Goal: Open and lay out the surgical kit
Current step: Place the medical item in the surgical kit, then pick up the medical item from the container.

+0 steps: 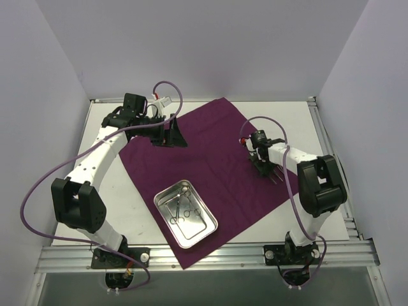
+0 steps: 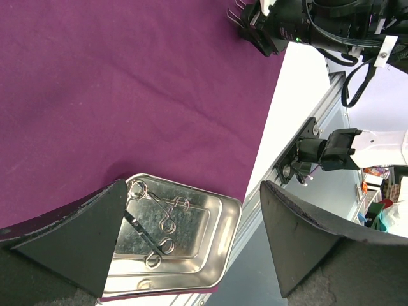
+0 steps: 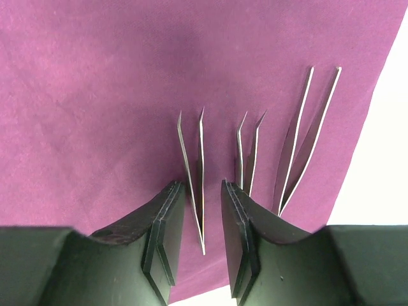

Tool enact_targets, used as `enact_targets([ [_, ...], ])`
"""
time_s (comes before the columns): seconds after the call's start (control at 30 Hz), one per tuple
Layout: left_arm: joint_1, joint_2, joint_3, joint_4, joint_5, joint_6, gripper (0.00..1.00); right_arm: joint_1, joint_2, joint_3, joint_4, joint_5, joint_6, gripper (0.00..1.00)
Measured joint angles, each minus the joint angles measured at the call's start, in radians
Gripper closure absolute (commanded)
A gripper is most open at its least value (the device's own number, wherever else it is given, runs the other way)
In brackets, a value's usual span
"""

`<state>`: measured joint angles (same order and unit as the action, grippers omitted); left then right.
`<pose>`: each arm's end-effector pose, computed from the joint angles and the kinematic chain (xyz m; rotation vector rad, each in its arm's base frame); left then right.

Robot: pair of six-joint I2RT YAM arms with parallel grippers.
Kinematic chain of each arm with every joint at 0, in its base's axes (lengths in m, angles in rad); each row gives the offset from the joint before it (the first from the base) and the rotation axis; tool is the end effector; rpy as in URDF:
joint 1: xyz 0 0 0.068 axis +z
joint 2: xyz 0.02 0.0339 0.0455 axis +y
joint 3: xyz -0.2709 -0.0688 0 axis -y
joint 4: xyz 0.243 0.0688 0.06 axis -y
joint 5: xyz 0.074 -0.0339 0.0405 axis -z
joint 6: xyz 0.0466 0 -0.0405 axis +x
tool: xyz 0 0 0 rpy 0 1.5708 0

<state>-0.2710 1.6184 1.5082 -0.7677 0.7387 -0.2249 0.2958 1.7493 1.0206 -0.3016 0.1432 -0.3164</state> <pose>0.3291 -0.1240 0.3336 0.3941 2.4129 -1.1232 0.3378 0.0960 0.1600 -0.7332 2.4912 -0.1936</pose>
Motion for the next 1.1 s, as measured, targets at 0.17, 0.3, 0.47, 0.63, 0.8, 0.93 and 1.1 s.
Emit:
enact_targets([
  [0.17, 0.001, 0.0, 0.0, 0.0, 0.001, 0.0, 0.06, 0.0, -0.02, -0.019, -0.011, -0.005, 0.0, 0.68],
  [0.3, 0.003, 0.0, 0.0, -0.003, -0.012, 0.001, 0.06, 0.0, -0.049, -0.026, -0.032, -0.02, 0.0, 0.67],
  [0.47, 0.005, 0.0, 0.003, -0.055, -0.092, 0.015, 0.02, 0.0, -0.132, -0.008, -0.072, -0.024, 0.008, 0.61],
  [0.63, -0.012, -0.001, 0.003, -0.159, -0.25, 0.021, 0.09, 0.0, -0.254, 0.093, -0.111, -0.027, 0.053, 0.59],
  [0.8, -0.148, -0.027, -0.056, -0.251, -0.463, -0.033, 0.18, 0.0, -0.373, 0.178, -0.121, -0.061, 0.163, 0.58],
  [0.93, -0.262, -0.048, -0.15, -0.299, -0.508, -0.13, 0.26, 0.004, -0.396, 0.225, -0.154, -0.147, 0.313, 0.6],
  [1.1, -0.3, -0.086, -0.223, -0.356, -0.587, -0.264, 0.35, 0.042, -0.429, 0.229, -0.187, -0.215, 0.451, 0.7],
])
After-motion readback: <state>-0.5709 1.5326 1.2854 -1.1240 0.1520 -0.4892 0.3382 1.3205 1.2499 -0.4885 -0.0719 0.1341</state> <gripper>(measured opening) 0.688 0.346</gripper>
